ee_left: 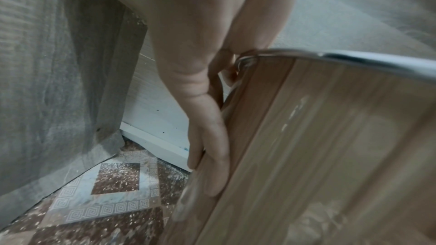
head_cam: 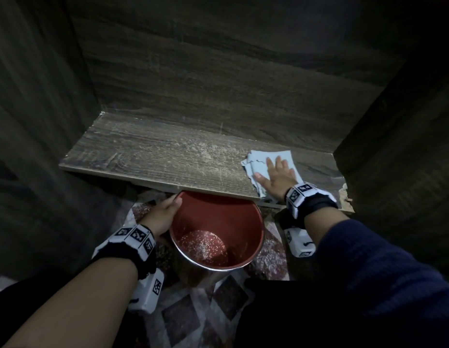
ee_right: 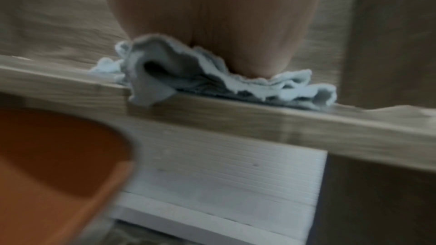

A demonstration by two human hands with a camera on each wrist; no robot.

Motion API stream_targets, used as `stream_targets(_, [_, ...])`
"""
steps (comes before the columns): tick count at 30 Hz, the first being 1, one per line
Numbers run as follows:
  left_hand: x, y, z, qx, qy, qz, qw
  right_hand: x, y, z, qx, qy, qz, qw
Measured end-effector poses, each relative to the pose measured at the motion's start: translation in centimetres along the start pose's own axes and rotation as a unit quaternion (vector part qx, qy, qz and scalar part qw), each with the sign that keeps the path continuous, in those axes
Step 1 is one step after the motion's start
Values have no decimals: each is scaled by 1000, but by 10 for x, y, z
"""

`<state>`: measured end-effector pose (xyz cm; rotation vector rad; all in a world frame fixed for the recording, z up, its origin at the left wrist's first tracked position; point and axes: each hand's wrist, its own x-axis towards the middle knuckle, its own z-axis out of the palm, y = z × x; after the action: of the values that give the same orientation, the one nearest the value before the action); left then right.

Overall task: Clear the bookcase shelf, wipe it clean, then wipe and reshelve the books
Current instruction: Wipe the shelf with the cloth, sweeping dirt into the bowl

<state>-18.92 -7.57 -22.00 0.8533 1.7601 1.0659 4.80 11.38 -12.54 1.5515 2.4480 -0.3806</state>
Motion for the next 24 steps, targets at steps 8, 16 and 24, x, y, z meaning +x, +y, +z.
stream_targets(8, [0, -5, -9, 27, -26, 0, 999, -15, -56, 19, 40, 0, -129, 991])
stream_targets(16, [-12, 11, -13, 73, -15, 1, 997, -52, -89, 38, 96, -18, -282, 954])
stream_targets(24, [-5, -4, -24, 61, -3, 3, 998, -111, -59, 24, 70, -135, -339, 929])
